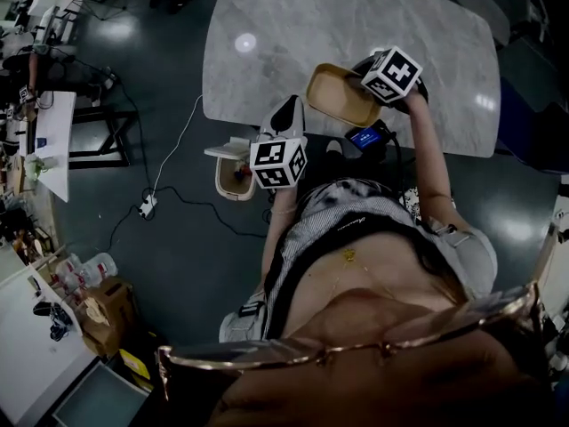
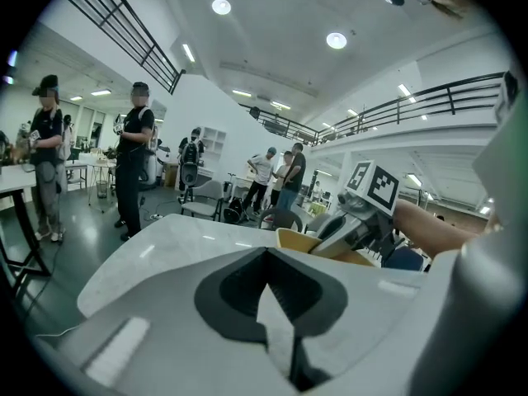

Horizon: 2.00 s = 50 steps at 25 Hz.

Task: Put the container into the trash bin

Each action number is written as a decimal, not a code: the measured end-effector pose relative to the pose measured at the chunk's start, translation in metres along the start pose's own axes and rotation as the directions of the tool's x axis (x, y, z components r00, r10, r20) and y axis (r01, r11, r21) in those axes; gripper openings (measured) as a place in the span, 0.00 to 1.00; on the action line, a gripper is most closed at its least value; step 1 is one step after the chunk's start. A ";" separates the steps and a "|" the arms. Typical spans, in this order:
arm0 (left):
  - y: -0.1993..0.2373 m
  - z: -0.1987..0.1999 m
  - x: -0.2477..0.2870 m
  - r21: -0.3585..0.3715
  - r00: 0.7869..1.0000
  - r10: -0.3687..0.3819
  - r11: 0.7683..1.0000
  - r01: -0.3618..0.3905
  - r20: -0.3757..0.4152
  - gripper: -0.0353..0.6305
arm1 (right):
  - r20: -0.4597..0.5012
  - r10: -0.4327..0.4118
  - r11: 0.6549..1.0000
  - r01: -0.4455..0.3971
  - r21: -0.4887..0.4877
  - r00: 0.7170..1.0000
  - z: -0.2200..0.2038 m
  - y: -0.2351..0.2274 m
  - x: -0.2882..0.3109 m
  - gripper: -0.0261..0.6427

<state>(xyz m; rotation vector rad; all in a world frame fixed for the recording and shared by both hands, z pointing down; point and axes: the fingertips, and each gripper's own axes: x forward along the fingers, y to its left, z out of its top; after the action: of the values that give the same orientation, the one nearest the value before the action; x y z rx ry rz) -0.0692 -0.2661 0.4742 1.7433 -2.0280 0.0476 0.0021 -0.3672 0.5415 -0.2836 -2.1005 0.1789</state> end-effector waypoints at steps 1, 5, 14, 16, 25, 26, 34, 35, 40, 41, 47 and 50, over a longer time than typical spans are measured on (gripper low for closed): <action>0.003 0.000 -0.003 -0.004 1.000 0.010 1.000 -0.010 0.004 0.05 | -0.002 0.009 1.000 -0.009 -0.009 1.000 0.003 0.003 0.003 0.08; 0.019 -0.001 -0.020 -0.021 0.998 0.055 0.998 -0.055 0.020 0.05 | -0.018 0.051 0.997 -0.052 -0.055 0.999 0.017 0.020 0.017 0.08; 0.100 -0.020 -0.101 -0.071 0.985 0.165 0.984 -0.161 0.043 0.05 | -0.048 0.118 0.975 -0.125 -0.183 0.992 0.079 0.098 0.084 0.08; 0.117 -0.026 -0.122 -0.075 0.983 0.181 0.981 -0.177 0.044 0.05 | -0.052 0.129 0.970 -0.137 -0.200 0.990 0.091 0.119 0.100 0.08; 0.184 -0.047 -0.230 -0.097 0.968 0.246 0.966 -0.240 0.055 0.05 | -0.077 0.187 0.943 -0.201 -0.265 0.979 0.136 0.229 0.161 0.08; 0.189 -0.049 -0.241 -0.101 0.965 0.255 0.963 -0.248 0.057 0.05 | -0.083 0.192 0.940 -0.207 -0.271 0.978 0.139 0.240 0.165 0.08; 0.235 -0.073 -0.312 -0.140 0.938 0.341 0.934 -0.329 0.069 0.05 | -0.087 0.231 0.918 -0.246 -0.312 0.969 0.159 0.308 0.204 0.08; 0.240 -0.077 -0.320 -0.147 0.933 0.353 0.929 -0.341 0.070 0.05 | -0.090 0.235 0.914 -0.251 -0.318 0.968 0.160 0.314 0.208 0.08; 0.258 -0.086 -0.348 -0.176 0.914 0.398 0.908 -0.380 0.080 0.05 | -0.109 0.244 0.897 -0.267 -0.353 0.964 0.170 0.337 0.227 0.08; 0.260 -0.089 -0.354 -0.182 0.911 0.405 0.904 -0.386 0.081 0.05 | -0.112 0.246 0.892 -0.270 -0.362 0.963 0.172 0.342 0.231 0.08; 0.272 -0.100 -0.377 -0.209 0.895 0.437 0.886 -0.413 0.084 0.05 | -0.135 0.272 0.863 -0.304 -0.403 0.953 0.182 0.370 0.256 0.08; 0.276 -0.104 -0.386 -0.224 0.887 0.454 0.876 -0.427 0.083 0.05 | -0.150 0.275 0.853 -0.313 -0.418 0.950 0.185 0.380 0.271 0.08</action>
<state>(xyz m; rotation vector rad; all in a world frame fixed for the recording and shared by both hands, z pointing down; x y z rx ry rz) -0.2621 0.1793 0.5011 1.1597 -2.4008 -0.1285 -0.2427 0.0698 0.5773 -0.8743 -1.9830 -0.1315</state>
